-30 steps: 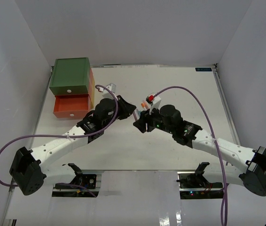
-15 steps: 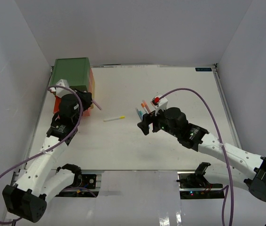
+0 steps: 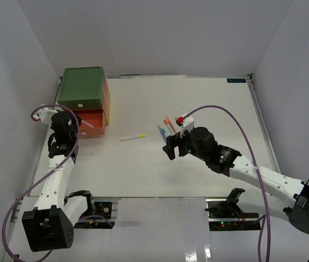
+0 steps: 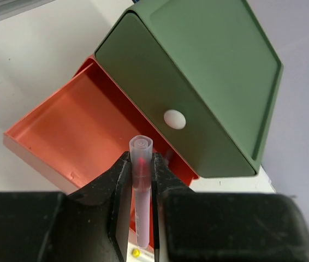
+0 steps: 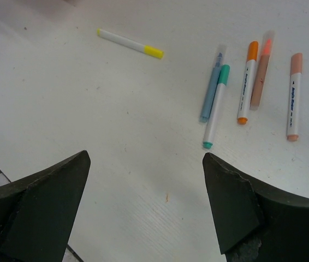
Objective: Sort the stationery into containers
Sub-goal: Place the pen in the drawer, then pick up the pen from the center of the board.
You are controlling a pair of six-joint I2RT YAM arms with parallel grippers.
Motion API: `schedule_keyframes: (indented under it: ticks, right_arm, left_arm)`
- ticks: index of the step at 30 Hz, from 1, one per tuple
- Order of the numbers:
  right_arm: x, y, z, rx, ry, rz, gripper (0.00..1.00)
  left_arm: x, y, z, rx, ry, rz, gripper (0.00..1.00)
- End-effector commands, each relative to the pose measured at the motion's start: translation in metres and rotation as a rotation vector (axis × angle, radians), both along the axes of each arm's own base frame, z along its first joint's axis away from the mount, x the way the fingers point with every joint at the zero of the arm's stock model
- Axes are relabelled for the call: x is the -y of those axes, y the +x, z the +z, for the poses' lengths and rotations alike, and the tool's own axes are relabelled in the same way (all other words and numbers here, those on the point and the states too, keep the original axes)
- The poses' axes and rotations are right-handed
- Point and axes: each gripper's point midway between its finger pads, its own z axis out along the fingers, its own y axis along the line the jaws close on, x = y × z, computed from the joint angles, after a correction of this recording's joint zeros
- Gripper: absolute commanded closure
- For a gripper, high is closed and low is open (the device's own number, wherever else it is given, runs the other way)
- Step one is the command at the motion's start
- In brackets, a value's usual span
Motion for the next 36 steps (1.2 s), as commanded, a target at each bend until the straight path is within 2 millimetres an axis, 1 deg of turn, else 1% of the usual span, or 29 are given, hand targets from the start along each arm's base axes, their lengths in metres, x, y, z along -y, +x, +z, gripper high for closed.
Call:
schedule_keyframes:
  ticks: [1, 3, 4, 6, 8, 9, 10, 11, 13, 14, 15, 16, 17, 18, 20, 21, 22, 23, 26, 27, 28, 29, 30, 31, 32, 33, 34, 35, 36]
  right_arm:
    - [0.003, 0.002, 0.0, 0.03, -0.016, 0.001, 0.1]
    - [0.005, 0.003, -0.005, 0.03, -0.037, 0.001, 0.1]
    - [0.006, 0.003, -0.008, 0.025, -0.049, 0.001, 0.1]
    - [0.004, 0.003, -0.011, 0.02, -0.062, 0.005, 0.1]
    - [0.003, 0.005, -0.012, 0.017, -0.067, 0.005, 0.1]
    - [0.002, 0.006, -0.013, 0.016, -0.077, 0.005, 0.09]
    - [0.0, 0.007, -0.013, 0.016, -0.079, 0.008, 0.1]
    - [0.0, 0.008, -0.017, 0.009, -0.091, 0.006, 0.09]
    - [-0.003, 0.011, -0.018, 0.01, -0.102, 0.008, 0.09]
    - [-0.004, 0.012, -0.022, 0.001, -0.117, 0.012, 0.09]
    - [-0.007, 0.014, -0.019, 0.004, -0.121, 0.016, 0.09]
    - [-0.007, 0.016, -0.02, 0.002, -0.129, 0.013, 0.08]
    - [-0.009, 0.018, -0.025, -0.007, -0.148, 0.013, 0.08]
    - [-0.009, 0.02, -0.026, -0.011, -0.163, 0.006, 0.07]
    - [-0.013, 0.028, -0.025, -0.012, -0.183, -0.007, 0.04]
    - [-0.012, 0.032, -0.027, -0.018, -0.195, -0.016, 0.03]
    - [-0.015, 0.036, -0.029, -0.026, -0.204, -0.02, 0.0]
    - [-0.016, 0.039, -0.031, -0.033, -0.209, -0.024, 0.03]
    - [-0.02, 0.05, -0.041, -0.059, -0.24, -0.035, 0.15]
    - [-0.02, 0.054, -0.045, -0.068, -0.249, -0.042, 0.18]
    - [-0.021, 0.057, -0.057, -0.091, -0.28, -0.043, 0.21]
    - [-0.025, 0.062, -0.052, -0.083, -0.282, -0.048, 0.28]
    - [-0.026, 0.066, -0.055, -0.089, -0.294, -0.053, 0.31]
    - [-0.026, 0.07, -0.067, -0.108, -0.325, -0.056, 0.33]
    - [-0.029, 0.076, -0.064, -0.105, -0.329, -0.062, 0.35]
    - [-0.029, 0.078, -0.068, -0.112, -0.342, -0.062, 0.36]
    - [-0.031, 0.081, -0.078, -0.128, -0.365, -0.06, 0.37]
    - [-0.034, 0.086, -0.076, -0.124, -0.365, -0.064, 0.4]
    - [-0.035, 0.088, -0.08, -0.129, -0.374, -0.063, 0.41]
  left_arm:
    - [-0.001, 0.015, 0.012, 0.085, -0.037, -0.013, 0.83]
    - [-0.003, 0.019, 0.008, 0.072, -0.038, -0.009, 0.79]
    - [-0.006, 0.022, 0.006, 0.064, -0.037, -0.006, 0.75]
    - [-0.009, 0.024, 0.004, 0.062, -0.037, -0.005, 0.71]
    - [-0.008, 0.027, 0.003, 0.062, -0.041, -0.016, 0.62]
    - [-0.009, 0.027, 0.004, 0.061, -0.039, -0.017, 0.54]
    - [-0.009, 0.027, 0.004, 0.058, -0.035, -0.02, 0.5]
    - [-0.009, 0.028, 0.004, 0.056, -0.031, -0.024, 0.42]
    - [-0.01, 0.027, 0.003, 0.039, -0.016, -0.026, 0.36]
    - [-0.011, 0.027, 0.004, 0.028, -0.007, -0.031, 0.33]
    - [-0.012, 0.028, 0.006, 0.02, 0.013, -0.037, 0.27]
    - [-0.012, 0.023, -0.003, -0.034, 0.013, -0.042, 0.24]
    - [-0.011, 0.023, -0.003, -0.052, 0.023, -0.052, 0.21]
    - [-0.01, 0.023, 0.004, -0.053, 0.034, -0.063, 0.16]
    - [-0.007, 0.017, 0.001, -0.096, 0.068, -0.103, 0.1]
    - [-0.005, 0.016, 0.005, -0.098, 0.083, -0.12, 0.06]
    - [-0.003, 0.01, 0.001, -0.136, 0.114, -0.148, 0.04]
    - [0.0, 0.004, 0.007, -0.128, 0.133, -0.169, 0.04]
    - [0.013, -0.012, 0.002, -0.152, 0.191, -0.273, 0.03]
    - [0.023, -0.019, 0.011, -0.112, 0.204, -0.327, 0.03]
    - [0.032, -0.027, 0.0, -0.122, 0.196, -0.367, 0.04]
    - [0.038, -0.031, 0.0, -0.111, 0.195, -0.393, 0.04]
    - [0.048, -0.036, 0.0, -0.098, 0.198, -0.434, 0.04]
    - [0.059, -0.041, -0.013, -0.121, 0.183, -0.496, 0.04]
    - [0.066, -0.044, -0.019, -0.132, 0.194, -0.53, 0.04]
    - [0.069, -0.048, -0.023, -0.132, 0.202, -0.543, 0.04]
    - [0.07, -0.051, -0.032, -0.149, 0.207, -0.546, 0.04]
    - [0.076, -0.053, -0.034, -0.147, 0.22, -0.569, 0.04]
    - [0.079, -0.055, -0.032, -0.139, 0.227, -0.58, 0.04]
